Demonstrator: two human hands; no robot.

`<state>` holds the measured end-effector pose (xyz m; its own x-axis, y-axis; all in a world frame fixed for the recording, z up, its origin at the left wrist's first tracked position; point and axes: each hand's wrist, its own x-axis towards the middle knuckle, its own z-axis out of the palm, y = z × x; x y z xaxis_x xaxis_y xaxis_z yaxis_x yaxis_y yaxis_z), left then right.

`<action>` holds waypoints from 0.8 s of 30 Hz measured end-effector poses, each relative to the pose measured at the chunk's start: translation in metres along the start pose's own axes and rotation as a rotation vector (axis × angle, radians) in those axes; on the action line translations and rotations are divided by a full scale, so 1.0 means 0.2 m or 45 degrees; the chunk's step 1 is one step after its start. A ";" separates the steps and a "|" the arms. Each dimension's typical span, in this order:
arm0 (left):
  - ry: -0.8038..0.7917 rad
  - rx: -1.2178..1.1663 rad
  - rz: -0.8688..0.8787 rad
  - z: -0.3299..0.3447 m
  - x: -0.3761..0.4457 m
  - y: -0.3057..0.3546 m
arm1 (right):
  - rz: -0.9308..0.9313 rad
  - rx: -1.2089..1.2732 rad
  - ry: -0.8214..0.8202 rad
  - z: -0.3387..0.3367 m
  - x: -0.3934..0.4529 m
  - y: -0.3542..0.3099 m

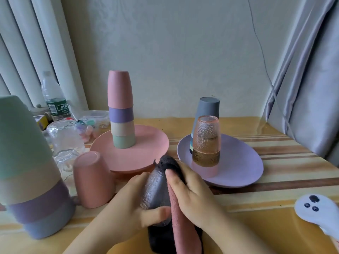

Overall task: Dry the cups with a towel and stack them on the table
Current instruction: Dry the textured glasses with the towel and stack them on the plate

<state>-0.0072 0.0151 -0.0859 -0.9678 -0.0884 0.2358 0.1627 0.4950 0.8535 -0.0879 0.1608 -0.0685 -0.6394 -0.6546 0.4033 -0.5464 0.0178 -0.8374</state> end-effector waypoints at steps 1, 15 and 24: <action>0.037 0.140 0.019 -0.01 0.00 -0.01 | -0.010 -0.037 -0.016 0.00 0.00 0.00; 0.250 -0.331 -0.081 0.08 -0.01 -0.01 | 0.575 0.513 0.253 -0.01 0.03 0.07; 0.651 -0.420 -0.335 0.03 0.05 0.09 | 0.304 -0.156 -0.093 -0.05 0.02 0.09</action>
<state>-0.0159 0.0294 -0.0705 -0.7835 -0.6095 0.1214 0.0625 0.1171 0.9911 -0.1052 0.1653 -0.0785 -0.7196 -0.6736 0.1683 -0.4492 0.2668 -0.8527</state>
